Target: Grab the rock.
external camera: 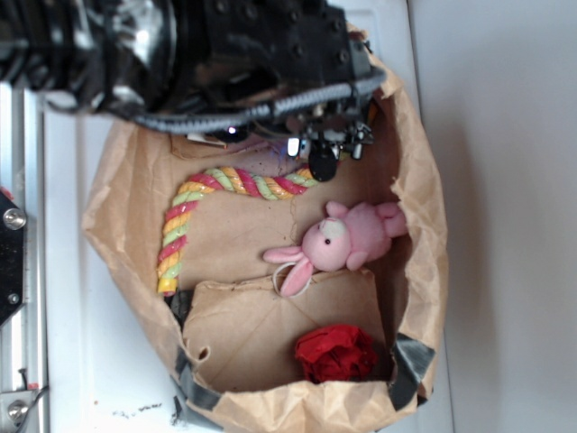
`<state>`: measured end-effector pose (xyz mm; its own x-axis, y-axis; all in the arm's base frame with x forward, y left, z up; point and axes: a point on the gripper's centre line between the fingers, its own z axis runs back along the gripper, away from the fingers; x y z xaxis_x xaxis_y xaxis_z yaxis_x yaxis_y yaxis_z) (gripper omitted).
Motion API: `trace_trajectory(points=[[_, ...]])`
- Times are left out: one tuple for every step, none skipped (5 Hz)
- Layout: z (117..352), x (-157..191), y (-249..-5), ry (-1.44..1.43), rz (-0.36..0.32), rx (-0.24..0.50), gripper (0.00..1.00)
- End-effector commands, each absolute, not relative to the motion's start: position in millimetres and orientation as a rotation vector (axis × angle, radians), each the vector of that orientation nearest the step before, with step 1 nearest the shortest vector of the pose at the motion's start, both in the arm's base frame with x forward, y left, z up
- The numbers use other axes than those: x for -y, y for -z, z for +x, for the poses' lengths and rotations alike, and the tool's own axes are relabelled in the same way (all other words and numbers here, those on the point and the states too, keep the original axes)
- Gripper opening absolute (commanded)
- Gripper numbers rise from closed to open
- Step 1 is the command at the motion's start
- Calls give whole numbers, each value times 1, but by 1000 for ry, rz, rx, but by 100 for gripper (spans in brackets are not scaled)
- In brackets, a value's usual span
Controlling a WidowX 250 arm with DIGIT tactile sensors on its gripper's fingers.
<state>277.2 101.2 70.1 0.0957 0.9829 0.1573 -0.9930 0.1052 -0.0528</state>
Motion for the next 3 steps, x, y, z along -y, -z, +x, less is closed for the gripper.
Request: trace_trajectory(points=[[273, -116, -78, -1564, 68, 251, 100], [272, -116, -75, -1584, 72, 271, 100], [274, -119, -74, -1602, 73, 273, 100]])
